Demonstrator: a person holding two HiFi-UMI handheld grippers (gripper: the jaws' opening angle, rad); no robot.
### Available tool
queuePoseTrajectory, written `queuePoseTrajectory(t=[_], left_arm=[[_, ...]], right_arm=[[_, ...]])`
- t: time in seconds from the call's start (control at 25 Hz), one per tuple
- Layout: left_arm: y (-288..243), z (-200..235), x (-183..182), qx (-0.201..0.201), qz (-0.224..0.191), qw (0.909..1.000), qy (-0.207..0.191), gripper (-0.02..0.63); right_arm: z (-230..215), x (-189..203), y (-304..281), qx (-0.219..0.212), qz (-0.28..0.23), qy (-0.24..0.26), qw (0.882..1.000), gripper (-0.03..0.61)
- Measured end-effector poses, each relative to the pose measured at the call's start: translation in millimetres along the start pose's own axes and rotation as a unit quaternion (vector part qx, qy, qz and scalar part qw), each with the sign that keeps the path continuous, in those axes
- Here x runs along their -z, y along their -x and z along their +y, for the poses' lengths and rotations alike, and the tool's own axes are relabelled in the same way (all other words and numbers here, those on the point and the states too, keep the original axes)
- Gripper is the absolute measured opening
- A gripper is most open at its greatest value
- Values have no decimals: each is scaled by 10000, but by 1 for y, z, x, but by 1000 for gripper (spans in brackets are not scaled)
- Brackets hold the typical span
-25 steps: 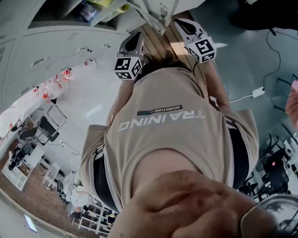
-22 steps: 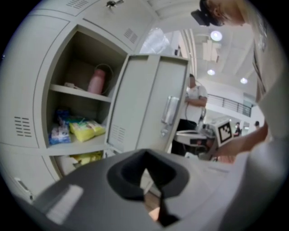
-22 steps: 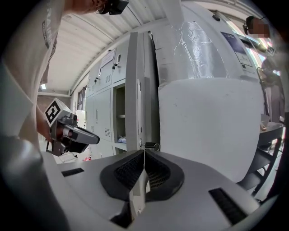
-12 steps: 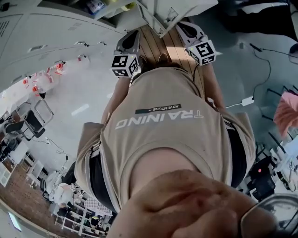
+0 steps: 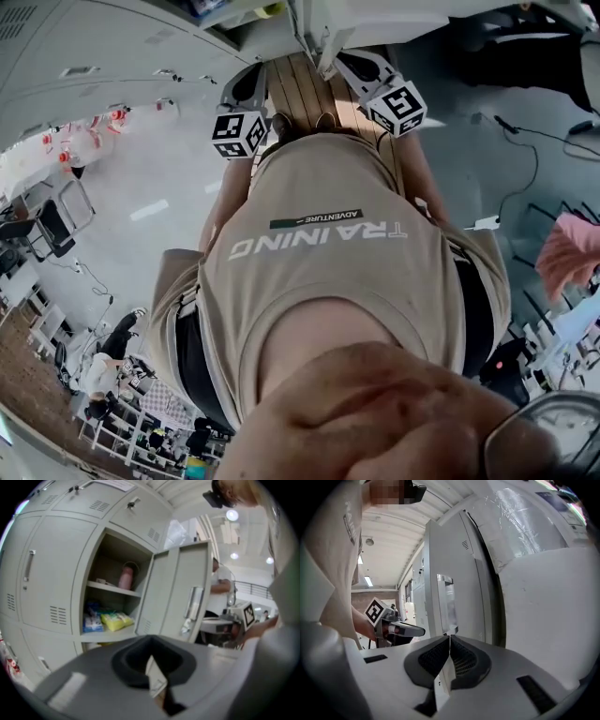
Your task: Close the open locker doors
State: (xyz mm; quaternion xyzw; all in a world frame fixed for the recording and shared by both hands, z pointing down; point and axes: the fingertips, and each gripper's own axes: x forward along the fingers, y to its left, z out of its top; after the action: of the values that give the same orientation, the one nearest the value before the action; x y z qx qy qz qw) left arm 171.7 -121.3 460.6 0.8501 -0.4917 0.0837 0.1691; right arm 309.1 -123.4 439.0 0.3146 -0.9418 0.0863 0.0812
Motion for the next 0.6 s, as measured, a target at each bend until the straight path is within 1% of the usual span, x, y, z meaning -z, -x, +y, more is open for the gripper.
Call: queuePoseTrajectory(t=[0.2,0.36,0.52,0.6], left_arm=[[15,14,1,-474,-45,9988,132,0],[25,20,5,-803,-75,9965,203,0],[37,28,7,-1080,-128,9939,194,0],[46,33,9,-1223,-136,9922,206,0]], right_arm=[[16,-10,-19,-561,38,240,9981,15],[33,-11,-35,-1022,127,294,9943,15],[46,-12,-57,-1160,255,404,9921,15],[54,-15,-68,-1306,245,423,9902,15]])
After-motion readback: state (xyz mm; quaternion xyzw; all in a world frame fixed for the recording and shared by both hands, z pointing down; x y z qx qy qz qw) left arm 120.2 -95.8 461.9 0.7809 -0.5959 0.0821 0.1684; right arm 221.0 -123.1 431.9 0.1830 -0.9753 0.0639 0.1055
